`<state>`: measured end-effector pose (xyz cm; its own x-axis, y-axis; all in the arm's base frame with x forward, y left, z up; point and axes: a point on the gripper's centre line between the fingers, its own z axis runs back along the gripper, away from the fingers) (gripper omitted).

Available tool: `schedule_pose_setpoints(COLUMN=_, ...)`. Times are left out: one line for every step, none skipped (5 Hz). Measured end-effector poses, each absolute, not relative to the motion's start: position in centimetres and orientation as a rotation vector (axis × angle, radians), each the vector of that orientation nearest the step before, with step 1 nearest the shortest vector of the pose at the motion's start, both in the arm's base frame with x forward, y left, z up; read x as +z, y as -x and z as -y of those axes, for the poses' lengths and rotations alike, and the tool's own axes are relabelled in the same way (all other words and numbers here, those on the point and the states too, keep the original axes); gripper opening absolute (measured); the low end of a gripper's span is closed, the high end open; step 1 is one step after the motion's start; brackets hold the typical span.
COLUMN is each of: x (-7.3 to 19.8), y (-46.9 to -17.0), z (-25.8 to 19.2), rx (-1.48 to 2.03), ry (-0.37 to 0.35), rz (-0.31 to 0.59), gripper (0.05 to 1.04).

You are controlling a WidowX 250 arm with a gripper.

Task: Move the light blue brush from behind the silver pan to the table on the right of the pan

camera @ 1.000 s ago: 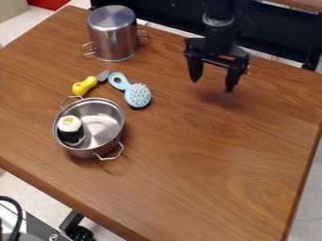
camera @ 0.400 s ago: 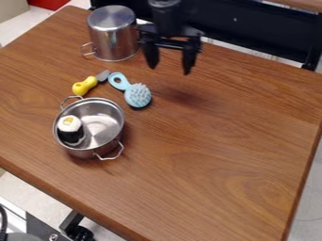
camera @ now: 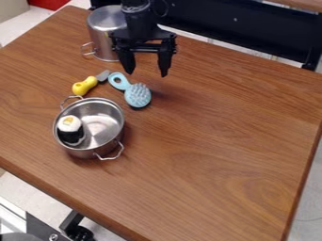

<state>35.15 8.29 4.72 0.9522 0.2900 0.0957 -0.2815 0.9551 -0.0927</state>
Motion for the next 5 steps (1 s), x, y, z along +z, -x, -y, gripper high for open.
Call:
schedule_pose_setpoints(x=4.7, y=-34.8, z=-9.5, rx=0.353, ry=0.08, rz=0.107, gripper=1.001)
schedule_pose_setpoints(x=4.1, y=-33.8, z=-10.4, rx=0.525, ry=0.061, rz=0.154, gripper=1.0)
schedule_pose_setpoints(x=4.0, y=-33.8, z=-10.7, rx=0.686, ry=0.031, rz=0.193, gripper=1.0)
schedule_pose_setpoints(x=4.0, y=-33.8, z=-10.6, rx=0.848, ry=0.011, rz=0.192, gripper=1.0)
schedule_pose_setpoints(x=4.3, y=-34.4, z=-10.6, rx=0.963, ry=0.021, rz=0.178, gripper=1.0)
